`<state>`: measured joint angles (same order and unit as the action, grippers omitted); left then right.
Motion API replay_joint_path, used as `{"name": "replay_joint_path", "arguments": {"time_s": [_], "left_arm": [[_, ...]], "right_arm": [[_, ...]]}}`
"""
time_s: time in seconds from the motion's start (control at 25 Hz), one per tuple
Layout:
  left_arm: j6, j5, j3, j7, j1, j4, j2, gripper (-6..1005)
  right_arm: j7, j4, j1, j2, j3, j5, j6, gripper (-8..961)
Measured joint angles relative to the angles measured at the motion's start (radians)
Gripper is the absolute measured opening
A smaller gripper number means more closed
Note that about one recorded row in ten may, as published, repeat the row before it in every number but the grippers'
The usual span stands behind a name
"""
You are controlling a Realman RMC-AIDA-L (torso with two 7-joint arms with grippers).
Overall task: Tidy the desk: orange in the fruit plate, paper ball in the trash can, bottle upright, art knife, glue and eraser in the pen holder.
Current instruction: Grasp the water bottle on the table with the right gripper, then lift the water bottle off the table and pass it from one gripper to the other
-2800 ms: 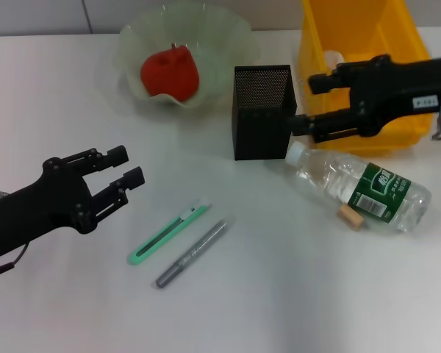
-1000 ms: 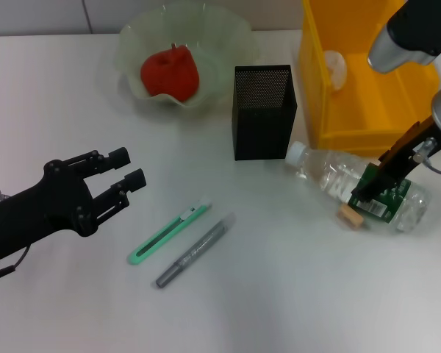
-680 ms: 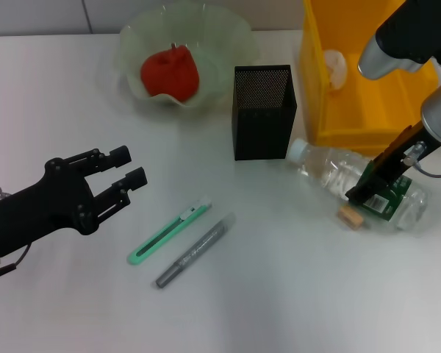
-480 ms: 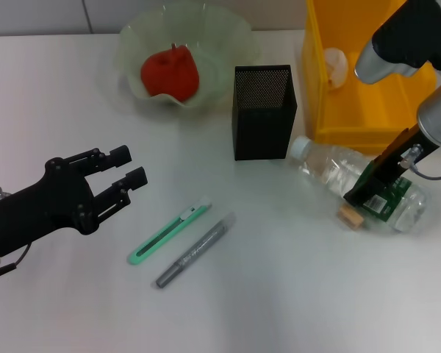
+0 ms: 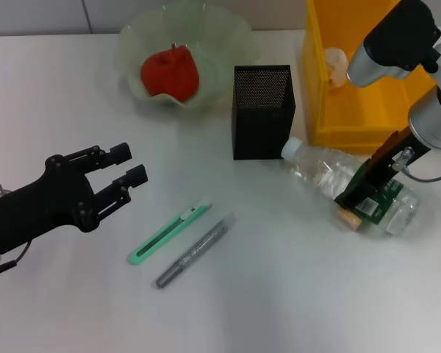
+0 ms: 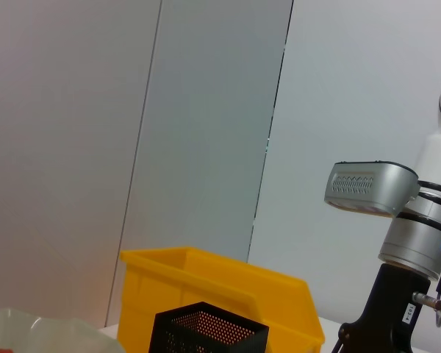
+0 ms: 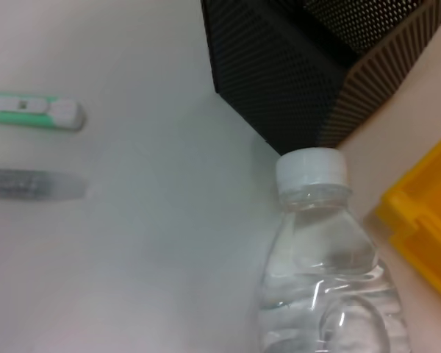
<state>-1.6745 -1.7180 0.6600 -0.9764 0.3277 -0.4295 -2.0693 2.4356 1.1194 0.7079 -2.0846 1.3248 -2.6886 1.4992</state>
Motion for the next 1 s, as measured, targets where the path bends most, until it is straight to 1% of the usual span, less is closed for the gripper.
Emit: {"name": "replay_joint_path", "arguments": {"time_s": [0.36,0.48,0.64,0.76,0.8,0.84,1.0], "left_arm": [[0.001,0.0,-0.002,0.001,0.003,0.0,0.0,445],[0.001,0.0,-0.002,0.001,0.004,0.0,0.0,445],[0.001,0.0,-0.002,0.001,0.004,0.0,0.0,446],[0.001,0.0,-0.002,0.001,0.004,0.0,0.0,446],[0.0,0.001,-0.002,0.001,0.004,0.0,0.0,446],[0.0,0.001,-0.002,0.001,0.004,0.0,0.0,446],[0.0,0.001,-0.002,0.001,0.004,0.0,0.0,446]], "right_arm": [[0.0,0.007,-0.007,0.0,0.001,0.001,0.002,796],[0.0,0.007,-0.008,0.0,0.001,0.002,0.0,773],[0.0,0.012,-0.011,0.0,0.001,0.008,0.0,769],[0.0,0.049,-0.026,-0.001,0.001,0.011,0.0,767],[0.0,0.088,-0.044,-0.002,0.004,0.023,0.0,766],[0.0,0.088,-0.044,-0.002,0.004,0.023,0.0,765],[0.0,0.184,-0.089,0.002,0.026,0.079,0.012,762]]}}
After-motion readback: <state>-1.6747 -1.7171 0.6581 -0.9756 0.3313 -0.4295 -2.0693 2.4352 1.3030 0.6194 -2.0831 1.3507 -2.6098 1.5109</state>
